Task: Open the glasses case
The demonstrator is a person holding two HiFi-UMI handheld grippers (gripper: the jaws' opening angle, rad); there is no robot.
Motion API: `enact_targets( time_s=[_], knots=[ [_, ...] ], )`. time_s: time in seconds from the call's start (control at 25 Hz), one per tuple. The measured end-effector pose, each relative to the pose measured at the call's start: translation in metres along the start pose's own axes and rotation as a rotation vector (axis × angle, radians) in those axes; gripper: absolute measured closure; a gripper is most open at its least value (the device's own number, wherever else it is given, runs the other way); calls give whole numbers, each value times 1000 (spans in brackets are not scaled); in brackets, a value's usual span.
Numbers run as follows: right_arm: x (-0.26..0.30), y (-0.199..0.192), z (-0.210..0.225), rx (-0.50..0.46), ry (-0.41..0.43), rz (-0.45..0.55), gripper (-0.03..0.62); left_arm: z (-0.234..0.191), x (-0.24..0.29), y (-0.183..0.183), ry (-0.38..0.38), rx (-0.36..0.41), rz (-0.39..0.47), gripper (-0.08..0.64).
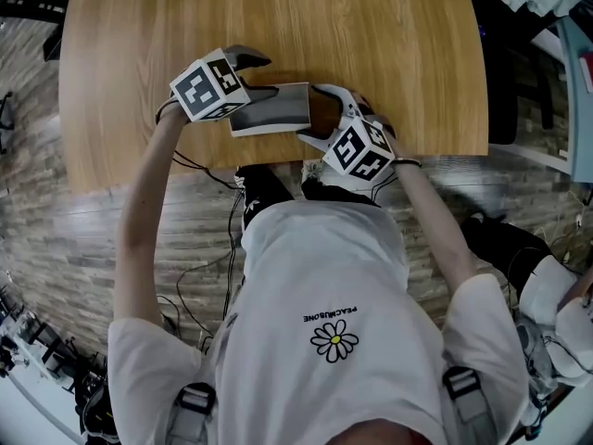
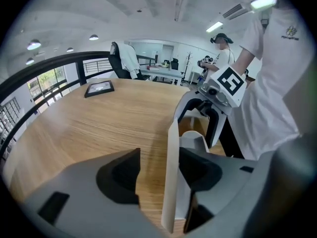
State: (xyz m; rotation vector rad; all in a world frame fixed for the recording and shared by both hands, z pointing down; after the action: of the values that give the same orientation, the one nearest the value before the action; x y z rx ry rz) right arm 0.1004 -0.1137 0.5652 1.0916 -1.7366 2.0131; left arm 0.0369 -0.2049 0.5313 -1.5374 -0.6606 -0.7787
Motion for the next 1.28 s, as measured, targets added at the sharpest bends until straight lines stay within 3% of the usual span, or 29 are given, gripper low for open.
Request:
enact_targets(
  time_s=[0.56,0.68,0.88,1.04,1.2,1.28],
  knots=[
    [-6,8,6,22,3,-7,215,6,-25,31,47,-60,165,268],
    [-23,26,13,82,5,68,216,11,-39,42,69,-38,188,268],
    [-74,83,43,203,-86,327,216,16,-77,72,114,-41,301,281],
    [-128,141,65,127,-253,513,217,12,-126,106,293,-37,467,405],
    [-179,194,65,42,-352,694,218,14,-190,141,579,0,658,524],
    [-197,214,59,9,-392,762,219,24,-228,159,751,49,773,539]
  ],
)
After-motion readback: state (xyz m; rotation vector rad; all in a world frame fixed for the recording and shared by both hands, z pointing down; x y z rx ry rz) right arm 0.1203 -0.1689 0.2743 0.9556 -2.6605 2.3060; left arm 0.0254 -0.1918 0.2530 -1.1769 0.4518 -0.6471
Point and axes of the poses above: the fingertips, and each gripper's own axes: x forward along the fingers, z to its right, y out of its top, the point moved 3 cm from there along -x, backward along the fingers, and after that the axes turned 6 degrees about y, right-handed, at the moved point
